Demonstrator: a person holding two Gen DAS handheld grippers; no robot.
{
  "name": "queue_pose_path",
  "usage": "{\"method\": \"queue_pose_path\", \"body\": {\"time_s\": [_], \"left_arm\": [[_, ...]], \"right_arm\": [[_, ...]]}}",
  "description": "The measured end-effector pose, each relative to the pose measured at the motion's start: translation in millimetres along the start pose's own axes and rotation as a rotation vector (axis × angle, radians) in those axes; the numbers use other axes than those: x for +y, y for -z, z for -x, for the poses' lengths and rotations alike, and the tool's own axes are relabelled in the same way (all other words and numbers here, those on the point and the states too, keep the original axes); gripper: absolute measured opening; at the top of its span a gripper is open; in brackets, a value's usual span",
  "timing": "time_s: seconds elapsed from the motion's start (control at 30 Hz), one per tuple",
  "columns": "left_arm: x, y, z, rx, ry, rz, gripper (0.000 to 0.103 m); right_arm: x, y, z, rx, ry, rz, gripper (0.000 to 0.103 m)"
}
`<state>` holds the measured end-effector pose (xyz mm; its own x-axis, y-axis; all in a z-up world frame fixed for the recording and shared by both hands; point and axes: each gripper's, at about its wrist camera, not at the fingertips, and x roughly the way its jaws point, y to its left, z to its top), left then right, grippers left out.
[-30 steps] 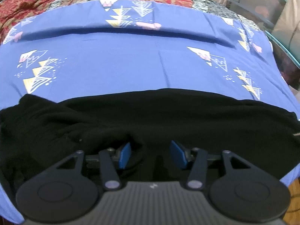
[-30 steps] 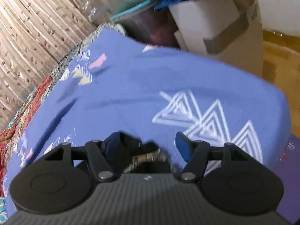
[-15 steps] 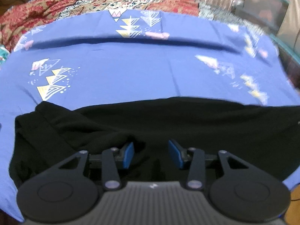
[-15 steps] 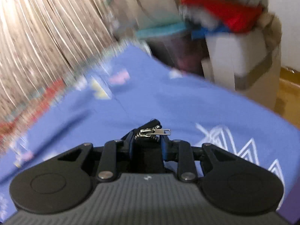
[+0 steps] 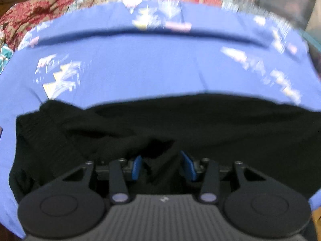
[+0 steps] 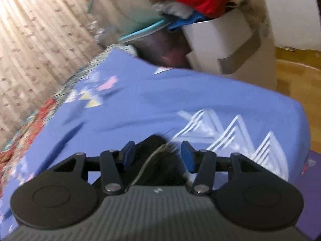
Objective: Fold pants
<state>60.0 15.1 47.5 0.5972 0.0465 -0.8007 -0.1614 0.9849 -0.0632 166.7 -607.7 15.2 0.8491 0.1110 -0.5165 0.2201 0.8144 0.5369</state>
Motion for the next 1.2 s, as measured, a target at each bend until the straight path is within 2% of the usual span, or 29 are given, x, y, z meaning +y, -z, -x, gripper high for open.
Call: {"method": "queue_pose_path", "body": {"time_s": [0.1, 0.23, 0.3, 0.37, 0.5, 0.57, 0.6, 0.67, 0.73, 0.77, 0.8, 0.87, 0.93, 1.0, 1.07, 1.13, 1.2], "left_arm": [[18.4, -4.3, 23.0, -0.079, 0.022, 0.03, 0.041], [58.0, -12.5, 28.1, -0.109, 0.002, 0.123, 0.038], [77.3, -13.7, 29.4, -0.106, 0.004, 0.18, 0.029], [90.7, -9.6, 33.6, -0.118, 0.026, 0.209, 0.028], [106.9, 9.2, 40.8, -0.121, 0.025, 0.175, 0.029], [113.8, 23.8, 44.3, -0.098, 0.007, 0.156, 0.029], [118.3, 32.4, 45.2, -0.082, -0.007, 0.155, 0.029], [131.1, 50.7, 48.8, -0.049, -0.014, 0.191, 0.033], [144.4, 65.7, 53.4, -0.019, 0.003, 0.227, 0.037], [152.6, 72.8, 58.7, -0.018, 0.021, 0.253, 0.037], [159.7, 77.2, 64.6, -0.027, 0.044, 0.279, 0.035], [177.4, 82.3, 77.7, -0.07, 0.089, 0.344, 0.038], [195.0, 81.2, 86.3, -0.121, 0.09, 0.404, 0.044], [212.7, 76.5, 86.4, -0.152, 0.104, 0.471, 0.044], [225.6, 69.6, 83.4, -0.171, 0.139, 0.522, 0.044], [228.9, 63.0, 79.2, -0.184, 0.165, 0.526, 0.044], [227.2, 62.7, 75.7, -0.188, 0.176, 0.513, 0.044]], "right_arm": [[23.9, 26.7, 9.2, 0.036, -0.094, 0.027, 0.054], [90.7, 63.2, -10.1, 0.207, -0.249, 0.155, 0.051], [137.3, 89.7, -23.5, 0.305, -0.339, 0.239, 0.038], [182.8, 115.8, -35.3, 0.4, -0.429, 0.298, 0.035], [279.4, 170.4, -42.1, 0.477, -0.565, 0.523, 0.039], [319.5, 198.3, -45.2, 0.488, -0.6, 0.657, 0.049], [338.8, 212.3, -49.1, 0.493, -0.609, 0.723, 0.055], [369.6, 235.3, -61.8, 0.496, -0.614, 0.833, 0.061], [393.4, 257.3, -78.8, 0.506, -0.595, 0.924, 0.06], [398.3, 264.2, -91.4, 0.518, -0.577, 0.96, 0.051], [403.8, 273.2, -98.5, 0.524, -0.548, 1.002, 0.016], [410.4, 285.1, -106.1, 0.472, -0.493, 1.082, 0.004], [416.7, 292.2, -118.7, 0.416, -0.415, 1.129, 0.003], [419.6, 296.0, -133.4, 0.373, -0.305, 1.121, 0.002], [427.5, 291.8, -133.3, 0.379, -0.265, 1.08, 0.004], [428.8, 279.6, -120.9, 0.356, -0.281, 1.018, 0.008], [431.9, 266.6, -95.0, 0.314, -0.366, 0.932, 0.017]]}}
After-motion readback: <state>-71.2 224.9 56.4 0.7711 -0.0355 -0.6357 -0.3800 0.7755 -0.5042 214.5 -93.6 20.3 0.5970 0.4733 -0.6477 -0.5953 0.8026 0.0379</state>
